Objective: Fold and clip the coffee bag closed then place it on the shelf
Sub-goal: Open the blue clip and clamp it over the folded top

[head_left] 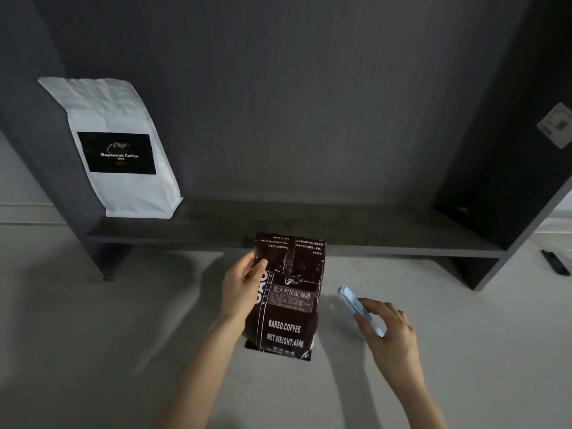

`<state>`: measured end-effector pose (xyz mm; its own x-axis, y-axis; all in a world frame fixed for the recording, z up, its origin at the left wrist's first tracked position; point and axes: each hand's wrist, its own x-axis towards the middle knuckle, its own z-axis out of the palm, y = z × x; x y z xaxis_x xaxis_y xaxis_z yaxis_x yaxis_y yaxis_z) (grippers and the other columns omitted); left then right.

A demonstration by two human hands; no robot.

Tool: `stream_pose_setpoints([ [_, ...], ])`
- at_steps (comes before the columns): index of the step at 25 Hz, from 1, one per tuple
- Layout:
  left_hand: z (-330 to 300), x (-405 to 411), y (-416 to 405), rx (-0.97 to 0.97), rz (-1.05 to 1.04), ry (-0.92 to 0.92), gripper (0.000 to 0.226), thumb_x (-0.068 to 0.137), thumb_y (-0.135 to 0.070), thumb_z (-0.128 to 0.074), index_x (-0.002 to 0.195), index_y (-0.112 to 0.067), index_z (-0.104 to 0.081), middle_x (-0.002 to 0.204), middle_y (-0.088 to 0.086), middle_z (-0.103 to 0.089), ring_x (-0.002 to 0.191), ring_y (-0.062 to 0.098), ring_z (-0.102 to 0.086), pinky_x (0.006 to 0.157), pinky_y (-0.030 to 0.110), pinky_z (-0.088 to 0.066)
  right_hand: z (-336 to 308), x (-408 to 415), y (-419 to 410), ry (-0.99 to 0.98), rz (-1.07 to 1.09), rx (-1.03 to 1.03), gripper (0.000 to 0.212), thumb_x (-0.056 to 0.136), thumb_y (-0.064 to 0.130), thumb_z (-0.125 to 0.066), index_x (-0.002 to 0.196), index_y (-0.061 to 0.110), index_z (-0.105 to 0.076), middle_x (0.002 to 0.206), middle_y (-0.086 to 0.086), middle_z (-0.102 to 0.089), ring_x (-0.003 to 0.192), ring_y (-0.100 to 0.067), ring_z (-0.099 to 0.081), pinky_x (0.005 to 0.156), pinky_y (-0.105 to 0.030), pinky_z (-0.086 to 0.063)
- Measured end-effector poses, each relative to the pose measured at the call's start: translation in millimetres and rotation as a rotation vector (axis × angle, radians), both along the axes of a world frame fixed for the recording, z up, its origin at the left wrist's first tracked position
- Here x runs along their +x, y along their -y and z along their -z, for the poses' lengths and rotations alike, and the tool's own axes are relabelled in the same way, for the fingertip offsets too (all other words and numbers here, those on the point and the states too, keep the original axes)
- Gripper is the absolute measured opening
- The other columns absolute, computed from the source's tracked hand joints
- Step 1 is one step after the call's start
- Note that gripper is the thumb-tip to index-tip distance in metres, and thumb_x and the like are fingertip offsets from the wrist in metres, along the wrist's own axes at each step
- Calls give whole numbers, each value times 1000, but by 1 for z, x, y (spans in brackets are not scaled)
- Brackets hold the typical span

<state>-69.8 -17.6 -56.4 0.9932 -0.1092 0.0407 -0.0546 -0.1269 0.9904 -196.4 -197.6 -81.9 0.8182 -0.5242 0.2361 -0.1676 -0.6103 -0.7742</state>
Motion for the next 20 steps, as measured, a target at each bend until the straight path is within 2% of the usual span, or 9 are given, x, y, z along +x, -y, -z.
stream_pose_setpoints([
  [3,7,15,4,83,-43,-9,30,86,-18,-54,116,-10,-55,114,4,-62,106,18,-57,96,33,-42,0,1,0,-14,5,26,20,77,4,-64,94,15,-67,81,3,-60,84,-23,-51,68,-26,-35],
  [6,16,24,3,198,-98,-7,36,86,-22,-54,119,-6,-52,121,13,-61,112,26,-56,100,39,-42,2,0,-2,-27,9,45,19,77,4,-64,94,14,-67,83,0,-61,84,-24,-52,71,-29,-35],
  [12,17,28,1,168,-97,-48,31,86,-21,-54,114,-8,-54,120,13,-62,112,25,-56,99,39,-41,2,-1,-3,-35,-5,64,18,79,6,-63,94,15,-66,84,-1,-61,85,-25,-55,70,-27,-36],
  [16,10,25,-8,122,-65,-94,36,87,-27,-52,118,-9,-50,122,11,-60,109,22,-56,98,36,-41,-4,0,-6,-11,-30,92,19,79,6,-62,91,21,-65,85,-1,-62,83,-17,-58,69,-7,-40],
  [18,0,19,-13,110,-87,-46,40,87,-26,-52,123,-9,-44,123,11,-57,105,20,-54,94,32,-40,-10,0,-10,11,-48,104,23,80,7,-61,88,28,-63,85,0,-62,79,-8,-58,68,2,-36],
  [20,-10,11,-21,113,-164,55,45,87,-20,-52,127,-6,-38,124,15,-54,106,23,-53,91,30,-38,-17,-1,-15,31,-74,116,25,80,7,-62,86,31,-61,86,0,-63,78,-1,-59,68,4,-36],
])
